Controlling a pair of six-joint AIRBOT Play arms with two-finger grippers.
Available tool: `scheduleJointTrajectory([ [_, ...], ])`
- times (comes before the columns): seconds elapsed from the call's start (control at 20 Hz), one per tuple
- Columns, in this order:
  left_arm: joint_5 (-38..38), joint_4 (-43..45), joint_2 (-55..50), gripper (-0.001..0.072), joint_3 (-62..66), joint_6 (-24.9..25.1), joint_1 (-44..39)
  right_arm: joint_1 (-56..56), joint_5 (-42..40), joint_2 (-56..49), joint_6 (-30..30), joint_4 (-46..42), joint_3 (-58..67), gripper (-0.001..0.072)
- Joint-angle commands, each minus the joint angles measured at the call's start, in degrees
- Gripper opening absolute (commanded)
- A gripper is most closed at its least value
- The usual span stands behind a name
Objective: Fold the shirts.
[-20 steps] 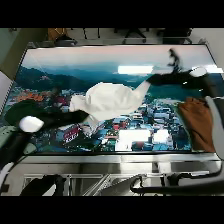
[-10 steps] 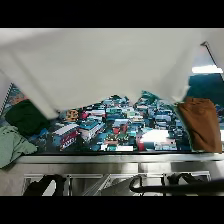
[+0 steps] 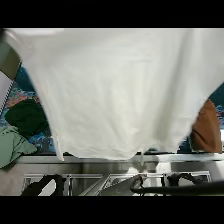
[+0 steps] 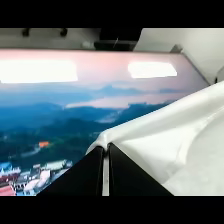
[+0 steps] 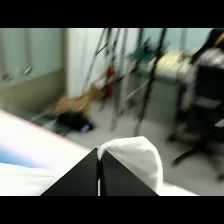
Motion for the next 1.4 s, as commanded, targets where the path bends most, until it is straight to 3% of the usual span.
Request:
scheduleJointTrajectory([
  [0.0, 8.07, -0.79, -10.10, 0.0009, -14.01, 7.37, -2.05, 4.76, 2.69, -18.67, 0.07, 3.50, 0.28, 0.0028],
  [0.1, 11.52, -0.83, -18.40, 0.0010, -17.79, 10.84, -2.05, 7.82, -0.61, -29.29, 0.20, 3.52, 0.28, 0.0028],
  [0.25, 13.66, -0.92, -30.58, 0.0019, -19.06, 13.55, -2.01, 9.88, -1.81, -41.81, 6.03, 3.54, 0.28, 0.0036],
  [0.3, 14.08, -0.96, -34.03, 0.0019, -18.69, 13.60, -1.90, 10.08, -1.14, -44.39, 7.56, 3.54, 0.28, 0.0067],
  [0.35, 13.97, -0.92, -36.96, 0.0019, -17.70, 13.60, -1.88, 10.01, -0.48, -45.81, 7.87, 3.52, 0.28, 0.0184],
  [0.4, 13.33, -0.87, -39.17, 0.0120, -16.22, 13.60, -1.88, 9.60, 0.28, -46.01, 7.82, 3.50, 0.28, 0.0194],
  [0.45, 11.08, -0.92, -40.89, 0.0552, -14.03, 13.53, -1.70, 8.90, 1.86, -45.40, 7.80, 3.48, 0.52, 0.0195],
  [0.5, 7.52, -0.92, -42.05, 0.0660, -11.37, 12.72, -1.33, 7.76, 4.04, -43.87, 7.85, 3.30, 0.61, 0.0197],
  [0.6, -2.21, -0.81, -42.86, 0.0646, -5.33, 9.49, -0.17, 3.96, 10.73, -38.95, 12.22, 1.11, 0.61, 0.0348],
  [0.75, -13.40, 1.31, -40.37, 0.0645, -2.05, 4.55, 2.38, -3.39, 24.04, -31.47, 18.93, -5.01, 0.37, 0.0345],
  [0.85, -16.74, 7.58, -34.95, 0.0645, -8.63, 3.28, 3.52, -7.76, 32.28, -27.28, 20.83, -7.48, -2.51, 0.0343],
  [1.05, -11.45, 20.04, -21.11, 0.0645, -33.31, 3.80, 5.92, -14.97, 35.32, -16.28, 21.49, -14.84, -20.06, 0.0344],
  [1.2, -6.73, 20.20, -15.19, 0.0646, -48.11, 7.13, 9.90, -19.28, 31.12, -7.39, 20.41, -23.50, -37.44, 0.0357],
  [1.3, -1.29, 19.89, -13.09, 0.0646, -54.14, 7.82, 12.20, -20.59, 27.52, -3.26, 20.39, -26.43, -47.95, 0.0521],
  [1.35, 0.57, 19.47, -12.85, 0.0646, -55.58, 8.46, 12.68, -20.59, 25.62, -2.10, 20.39, -26.60, -51.76, 0.0518],
])
